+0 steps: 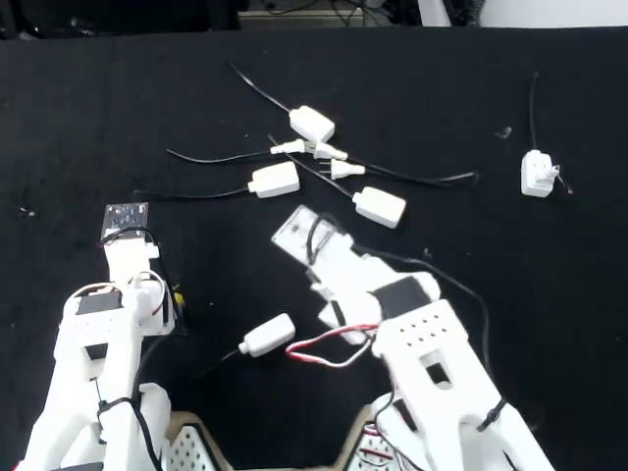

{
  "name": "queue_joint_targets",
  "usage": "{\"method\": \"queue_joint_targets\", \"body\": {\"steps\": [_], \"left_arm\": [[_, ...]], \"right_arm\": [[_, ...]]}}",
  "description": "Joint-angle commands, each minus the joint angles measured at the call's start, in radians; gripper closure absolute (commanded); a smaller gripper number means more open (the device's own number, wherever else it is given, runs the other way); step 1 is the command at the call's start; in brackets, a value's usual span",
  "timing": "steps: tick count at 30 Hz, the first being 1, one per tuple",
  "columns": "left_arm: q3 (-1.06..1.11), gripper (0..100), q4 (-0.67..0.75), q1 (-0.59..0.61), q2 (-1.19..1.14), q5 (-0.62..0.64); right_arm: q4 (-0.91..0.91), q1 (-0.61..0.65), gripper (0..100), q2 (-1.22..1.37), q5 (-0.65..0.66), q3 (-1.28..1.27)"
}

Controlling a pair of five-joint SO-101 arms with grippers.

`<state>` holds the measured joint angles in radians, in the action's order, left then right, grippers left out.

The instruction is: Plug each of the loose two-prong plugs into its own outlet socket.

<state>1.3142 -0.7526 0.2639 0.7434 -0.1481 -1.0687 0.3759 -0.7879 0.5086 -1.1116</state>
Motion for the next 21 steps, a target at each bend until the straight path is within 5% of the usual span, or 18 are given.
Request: {"method": "queue_joint_targets", "body": {"steps": [1, 10, 21], "left_arm": [[-0.067, 80, 0.009, 0.01, 0.009, 0.008], [-0.073, 80, 0.014, -0.105, 0.009, 0.008], [-0.019, 80, 0.017, -0.143, 0.009, 0.008]], "right_arm": [[-0.017, 0.018, 98.8, 0.005, -0.028, 0.068], [0.078, 0.066, 98.8, 0.001, -0.157, 0.031], [0.026, 0.101, 98.8, 0.179, -0.109, 0.01]]}}
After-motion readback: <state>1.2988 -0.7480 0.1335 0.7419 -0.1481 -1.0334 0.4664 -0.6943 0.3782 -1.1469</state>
